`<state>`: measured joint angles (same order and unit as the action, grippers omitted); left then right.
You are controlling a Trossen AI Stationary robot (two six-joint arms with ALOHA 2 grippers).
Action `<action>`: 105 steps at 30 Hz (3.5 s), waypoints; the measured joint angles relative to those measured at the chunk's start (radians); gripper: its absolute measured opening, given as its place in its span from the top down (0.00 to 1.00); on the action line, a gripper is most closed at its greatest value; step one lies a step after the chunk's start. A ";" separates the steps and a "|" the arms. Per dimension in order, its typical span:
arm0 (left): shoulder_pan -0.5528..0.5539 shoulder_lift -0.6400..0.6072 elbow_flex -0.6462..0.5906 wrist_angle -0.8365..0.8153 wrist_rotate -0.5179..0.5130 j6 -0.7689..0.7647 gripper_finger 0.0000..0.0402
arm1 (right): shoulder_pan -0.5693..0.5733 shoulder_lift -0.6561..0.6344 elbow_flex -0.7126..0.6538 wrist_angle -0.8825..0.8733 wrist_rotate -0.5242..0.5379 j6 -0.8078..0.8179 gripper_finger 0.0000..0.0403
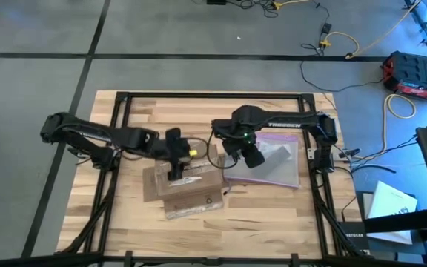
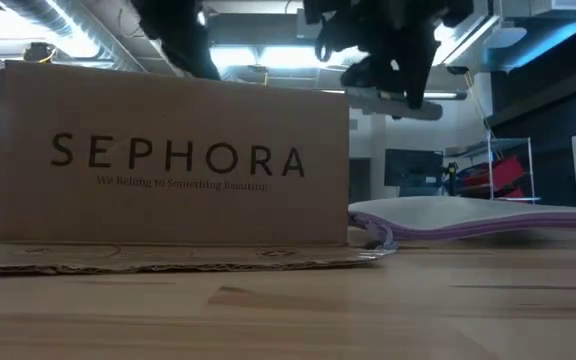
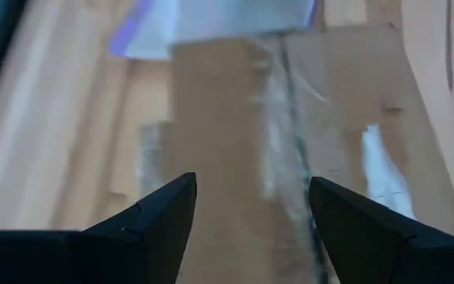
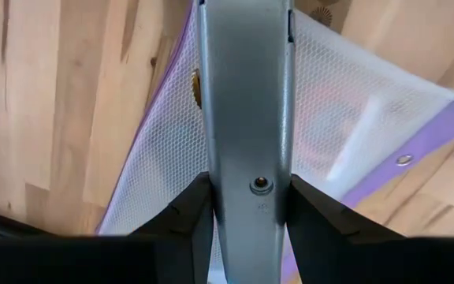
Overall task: Unpack boxes
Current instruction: Break down the cardboard box using a cutter until it is fully flat
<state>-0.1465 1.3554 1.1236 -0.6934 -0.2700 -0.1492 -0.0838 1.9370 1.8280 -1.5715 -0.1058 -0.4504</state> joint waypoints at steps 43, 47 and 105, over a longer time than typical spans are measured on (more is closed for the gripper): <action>-0.119 -0.079 -0.255 0.473 -0.173 -0.045 0.41 | 0.039 0.001 0.033 0.000 -0.069 0.402 0.73; -0.119 -0.088 -0.254 0.612 -0.250 -0.058 0.41 | 0.039 0.001 0.113 0.001 -0.056 0.426 0.73; -0.001 0.159 -0.094 0.882 -0.411 0.025 0.41 | 0.037 0.013 0.276 0.022 0.012 0.419 0.73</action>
<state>-0.1476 1.5146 1.0294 0.1890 -0.6811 -0.1245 -0.0463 1.9495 2.1044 -1.5497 -0.0941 -0.0319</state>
